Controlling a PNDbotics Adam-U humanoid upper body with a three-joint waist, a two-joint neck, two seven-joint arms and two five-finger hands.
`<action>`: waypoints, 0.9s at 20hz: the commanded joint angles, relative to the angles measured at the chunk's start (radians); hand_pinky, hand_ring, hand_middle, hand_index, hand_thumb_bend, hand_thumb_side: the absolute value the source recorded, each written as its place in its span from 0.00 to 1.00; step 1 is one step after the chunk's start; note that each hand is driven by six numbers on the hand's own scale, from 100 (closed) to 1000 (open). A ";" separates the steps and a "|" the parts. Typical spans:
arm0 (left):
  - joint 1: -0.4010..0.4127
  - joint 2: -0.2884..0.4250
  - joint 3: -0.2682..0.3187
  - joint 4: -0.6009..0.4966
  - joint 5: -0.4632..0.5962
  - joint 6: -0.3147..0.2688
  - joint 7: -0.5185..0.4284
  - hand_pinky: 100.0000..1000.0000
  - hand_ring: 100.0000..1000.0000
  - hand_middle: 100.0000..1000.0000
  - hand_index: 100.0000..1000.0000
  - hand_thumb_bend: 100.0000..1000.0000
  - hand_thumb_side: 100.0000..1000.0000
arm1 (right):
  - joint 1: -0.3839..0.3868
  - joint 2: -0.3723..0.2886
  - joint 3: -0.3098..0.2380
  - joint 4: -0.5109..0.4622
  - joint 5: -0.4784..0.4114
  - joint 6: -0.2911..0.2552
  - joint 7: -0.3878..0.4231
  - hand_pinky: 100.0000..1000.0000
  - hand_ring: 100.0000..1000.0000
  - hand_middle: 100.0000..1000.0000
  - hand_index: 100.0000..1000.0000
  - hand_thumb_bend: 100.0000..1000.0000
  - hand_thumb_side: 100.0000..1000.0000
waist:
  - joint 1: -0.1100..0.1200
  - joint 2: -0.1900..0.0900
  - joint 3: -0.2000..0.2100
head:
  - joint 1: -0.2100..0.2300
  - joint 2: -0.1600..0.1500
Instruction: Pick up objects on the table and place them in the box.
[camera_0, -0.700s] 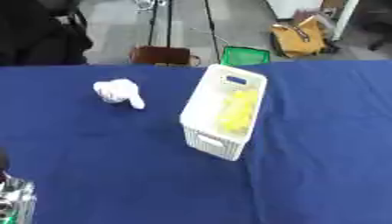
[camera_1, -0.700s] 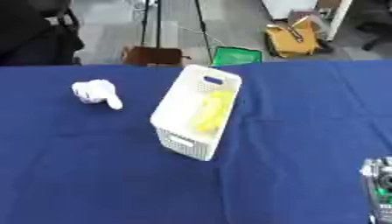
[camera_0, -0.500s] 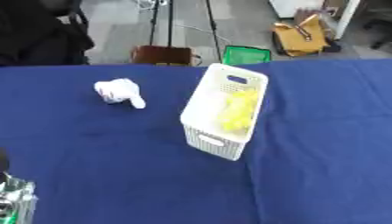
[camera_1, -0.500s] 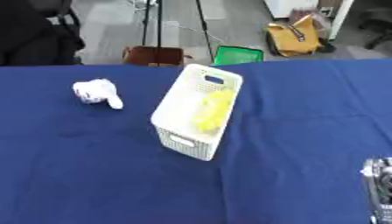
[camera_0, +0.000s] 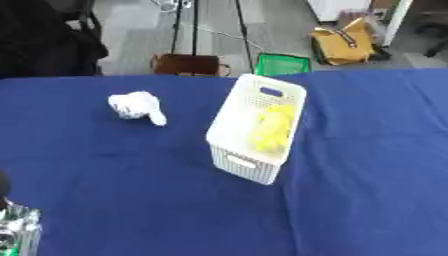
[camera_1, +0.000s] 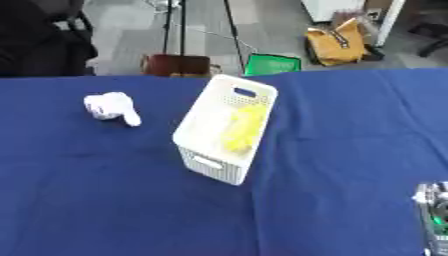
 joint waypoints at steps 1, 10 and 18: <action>-0.023 0.150 0.013 -0.020 -0.061 0.053 -0.027 0.73 0.79 0.80 0.84 0.00 0.57 | 0.000 -0.030 -0.002 -0.016 0.008 -0.018 -0.023 0.75 0.74 0.61 0.74 0.00 0.83 | 0.004 -0.033 0.002 | 0.002 0.011; -0.054 0.436 -0.028 -0.020 -0.176 0.319 -0.327 0.78 0.83 0.84 0.92 0.00 0.65 | 0.011 -0.037 0.004 -0.016 0.011 -0.014 -0.023 0.75 0.74 0.61 0.74 0.00 0.83 | 0.015 -0.053 0.002 | 0.012 0.031; -0.107 0.567 -0.061 0.023 -0.235 0.431 -0.580 0.79 0.85 0.86 0.95 0.00 0.76 | 0.017 -0.041 0.009 -0.016 0.013 -0.011 -0.023 0.75 0.74 0.61 0.74 0.00 0.83 | 0.021 -0.063 -0.003 | 0.025 0.038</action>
